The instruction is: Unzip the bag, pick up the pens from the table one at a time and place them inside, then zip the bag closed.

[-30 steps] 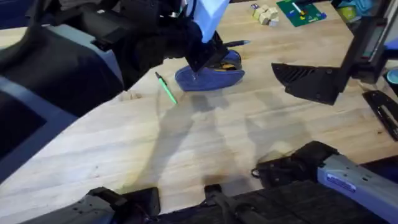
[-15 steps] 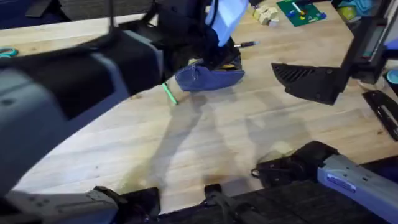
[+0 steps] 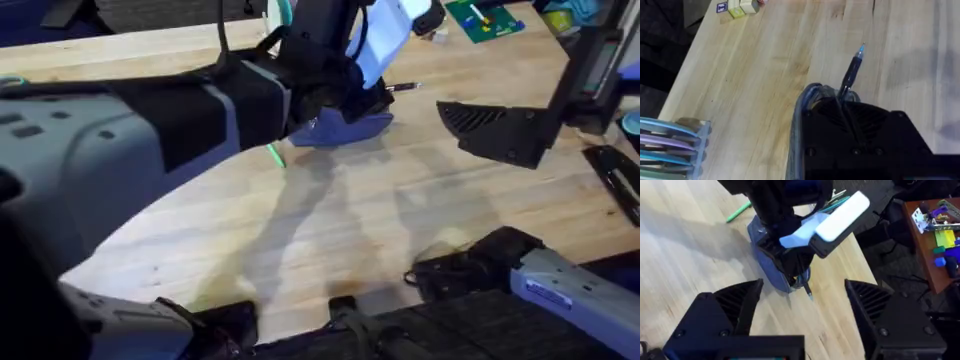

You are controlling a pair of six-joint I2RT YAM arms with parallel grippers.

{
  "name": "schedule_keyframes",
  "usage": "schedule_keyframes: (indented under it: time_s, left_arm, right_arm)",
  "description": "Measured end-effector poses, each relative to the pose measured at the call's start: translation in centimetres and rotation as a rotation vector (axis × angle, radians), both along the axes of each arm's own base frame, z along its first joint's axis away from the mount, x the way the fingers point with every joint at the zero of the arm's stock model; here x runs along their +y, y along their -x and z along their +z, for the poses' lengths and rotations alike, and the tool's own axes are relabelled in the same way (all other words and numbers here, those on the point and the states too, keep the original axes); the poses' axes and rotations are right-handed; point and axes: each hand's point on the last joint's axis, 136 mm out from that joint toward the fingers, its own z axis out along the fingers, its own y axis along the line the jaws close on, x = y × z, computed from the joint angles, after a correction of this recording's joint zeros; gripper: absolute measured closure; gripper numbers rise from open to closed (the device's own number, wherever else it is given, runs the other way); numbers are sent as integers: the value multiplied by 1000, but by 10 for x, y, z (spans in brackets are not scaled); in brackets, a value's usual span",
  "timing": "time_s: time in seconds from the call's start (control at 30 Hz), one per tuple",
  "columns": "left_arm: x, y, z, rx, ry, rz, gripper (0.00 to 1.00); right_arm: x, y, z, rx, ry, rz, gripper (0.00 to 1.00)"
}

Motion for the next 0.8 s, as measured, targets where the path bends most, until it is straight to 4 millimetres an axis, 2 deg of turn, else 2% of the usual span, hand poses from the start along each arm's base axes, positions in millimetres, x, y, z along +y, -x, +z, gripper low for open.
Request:
schedule_keyframes:
  time_s: [0.23,0.47,0.57,0.6,0.63,0.8]
  left_arm:
    - [-1,-2,-21,28,-31,4,958]
    - [7,-9,-31,39,-68,41,958]
    - [19,-9,-41,76,-107,62,958]
    - [32,-12,-50,108,-142,90,959]
    - [36,-14,-52,118,-153,101,959]
    - [50,-18,-59,144,-179,131,959]
  right_arm:
    - [0,0,0,0,0,0,3]
    - [0,0,0,0,0,0,3]
    - [0,0,0,0,0,0,3]
    - [1,0,0,0,-3,3,3]
    - [1,0,0,0,-4,6,3]
    - [3,1,1,2,-11,16,3]
